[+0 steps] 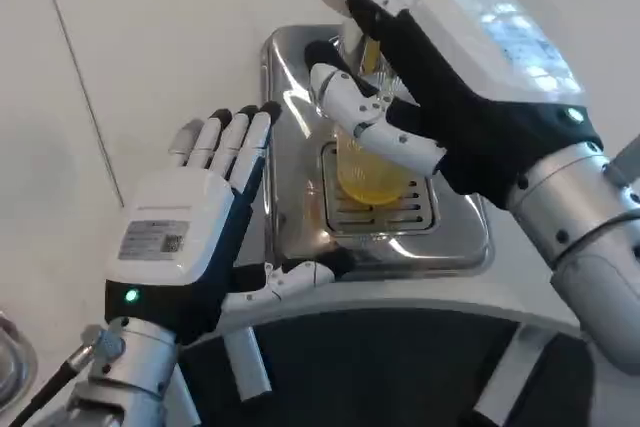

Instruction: Grasp the cup under the faucet to collect the drink, then remove the cup.

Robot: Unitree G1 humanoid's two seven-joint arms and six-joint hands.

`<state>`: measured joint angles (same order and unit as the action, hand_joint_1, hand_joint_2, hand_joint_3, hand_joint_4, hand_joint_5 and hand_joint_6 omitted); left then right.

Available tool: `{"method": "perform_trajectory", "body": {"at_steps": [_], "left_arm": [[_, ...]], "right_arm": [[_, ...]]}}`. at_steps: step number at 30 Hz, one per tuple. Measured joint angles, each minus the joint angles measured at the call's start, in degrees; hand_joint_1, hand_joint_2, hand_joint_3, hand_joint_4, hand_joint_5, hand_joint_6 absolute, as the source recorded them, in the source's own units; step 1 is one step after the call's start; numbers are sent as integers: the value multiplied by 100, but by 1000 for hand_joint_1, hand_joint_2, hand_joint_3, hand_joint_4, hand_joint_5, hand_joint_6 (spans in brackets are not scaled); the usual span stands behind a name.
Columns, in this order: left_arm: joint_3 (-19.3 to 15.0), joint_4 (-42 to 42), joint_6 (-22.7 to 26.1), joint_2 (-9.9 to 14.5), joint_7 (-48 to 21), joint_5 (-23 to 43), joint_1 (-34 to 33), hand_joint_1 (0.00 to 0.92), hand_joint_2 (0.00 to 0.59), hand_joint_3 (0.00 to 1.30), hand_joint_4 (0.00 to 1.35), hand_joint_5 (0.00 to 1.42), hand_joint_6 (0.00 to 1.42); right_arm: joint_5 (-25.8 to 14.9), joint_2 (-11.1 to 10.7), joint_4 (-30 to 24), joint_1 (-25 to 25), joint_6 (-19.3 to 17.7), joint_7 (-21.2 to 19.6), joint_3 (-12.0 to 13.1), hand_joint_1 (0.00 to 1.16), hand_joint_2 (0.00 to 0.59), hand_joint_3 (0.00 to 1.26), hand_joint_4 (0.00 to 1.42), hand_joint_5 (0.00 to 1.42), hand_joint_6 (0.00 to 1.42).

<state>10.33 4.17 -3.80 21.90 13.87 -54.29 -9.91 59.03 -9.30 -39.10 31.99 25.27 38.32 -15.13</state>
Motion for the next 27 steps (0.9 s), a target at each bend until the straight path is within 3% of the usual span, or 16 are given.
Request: {"method": "perform_trajectory", "body": {"at_steps": [5, 6, 11, 14, 18, 27], "left_arm": [[-2, -4, 8, 11, 0, 1, 0, 11, 68, 0, 0, 5, 25], [-5, -7, 10, 18, 0, 2, 1, 12, 68, 0, 0, 5, 26], [-9, -10, 22, 28, 1, 3, 2, 13, 68, 0, 0, 5, 27], [-8, -10, 22, 28, 1, 6, 3, 13, 67, 0, 0, 5, 27], [-5, -13, 20, 28, 1, 9, 3, 13, 67, 0, 0, 8, 27], [113, -158, -47, 3, 2, 136, -148, 12, 67, 0, 0, 15, 28]], "right_arm": [[-332, 419, -138, -247, 266, -356, 235, 4, 586, 7, 0, 0, 0], [-463, 678, -225, -518, 266, -744, 277, 34, 586, 1, 0, 0, 0], [-766, 1141, -341, -1035, 146, -1734, 332, 50, 586, 0, 0, 0, 0], [-931, 1285, -344, -1122, 51, -2223, 376, 53, 586, 0, 0, 0, 0], [-1116, 1366, -336, -1249, 35, -2568, 495, 57, 583, 0, 0, 0, 0], [-1712, 1058, -652, -2026, -387, -2844, 837, 97, 585, 0, 0, 0, 0]]}}
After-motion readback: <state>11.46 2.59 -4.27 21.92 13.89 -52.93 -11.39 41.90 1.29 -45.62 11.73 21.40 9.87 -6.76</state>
